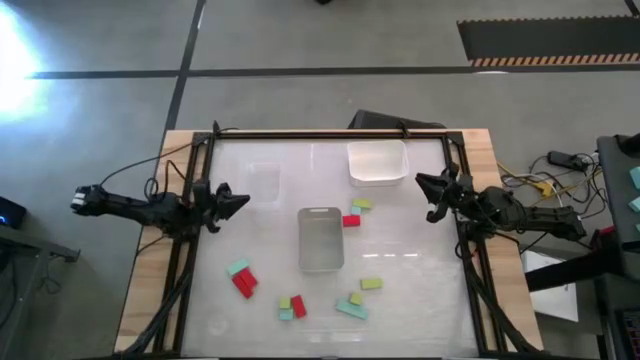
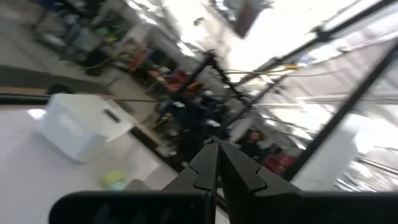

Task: Sort & place blocks by color
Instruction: Put the blue block into the transparent bin

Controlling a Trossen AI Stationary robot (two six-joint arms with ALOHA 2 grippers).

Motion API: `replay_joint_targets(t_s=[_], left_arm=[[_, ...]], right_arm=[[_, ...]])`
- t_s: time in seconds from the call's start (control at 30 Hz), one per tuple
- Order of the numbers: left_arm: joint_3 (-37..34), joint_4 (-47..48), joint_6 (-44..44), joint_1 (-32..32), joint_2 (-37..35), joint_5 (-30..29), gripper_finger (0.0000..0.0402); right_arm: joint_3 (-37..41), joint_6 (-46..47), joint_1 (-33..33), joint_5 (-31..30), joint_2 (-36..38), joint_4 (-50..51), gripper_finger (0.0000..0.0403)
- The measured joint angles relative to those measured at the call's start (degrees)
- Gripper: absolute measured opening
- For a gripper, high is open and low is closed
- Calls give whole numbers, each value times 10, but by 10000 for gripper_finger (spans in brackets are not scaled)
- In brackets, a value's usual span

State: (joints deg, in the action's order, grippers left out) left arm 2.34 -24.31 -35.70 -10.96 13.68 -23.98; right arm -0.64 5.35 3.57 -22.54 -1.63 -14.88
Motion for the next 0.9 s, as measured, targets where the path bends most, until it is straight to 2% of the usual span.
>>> replay_joint_targets(t_s=[0.17, 0.27, 0.37, 0.47, 0.6, 0.7, 0.8, 0.9], left_arm=[[49, 3, -23, 0, 85, -10, 0], [94, 44, -47, 0, 136, -9, 0], [154, 134, -82, 0, 188, -8, 0], [236, 299, -138, 0, 244, 1, 0], [357, 593, -229, 0, 343, 67, 0], [425, 751, -266, -1, 433, 149, 0], [460, 829, -248, -13, 528, 245, 0], [481, 839, -192, -38, 604, 310, 0]], right_arm=[[0, 0, 0, 0, 0, -19, 52], [0, -1, 0, 0, 0, -27, 52], [0, -18, 0, 0, 0, -37, 52], [0, -24, 0, 0, 0, -39, 52], [0, -24, 0, 0, 0, -39, 52], [0, -24, 0, 0, 0, -39, 52], [0, -24, 0, 0, 0, -39, 52], [0, -24, 0, 0, 0, -39, 52]])
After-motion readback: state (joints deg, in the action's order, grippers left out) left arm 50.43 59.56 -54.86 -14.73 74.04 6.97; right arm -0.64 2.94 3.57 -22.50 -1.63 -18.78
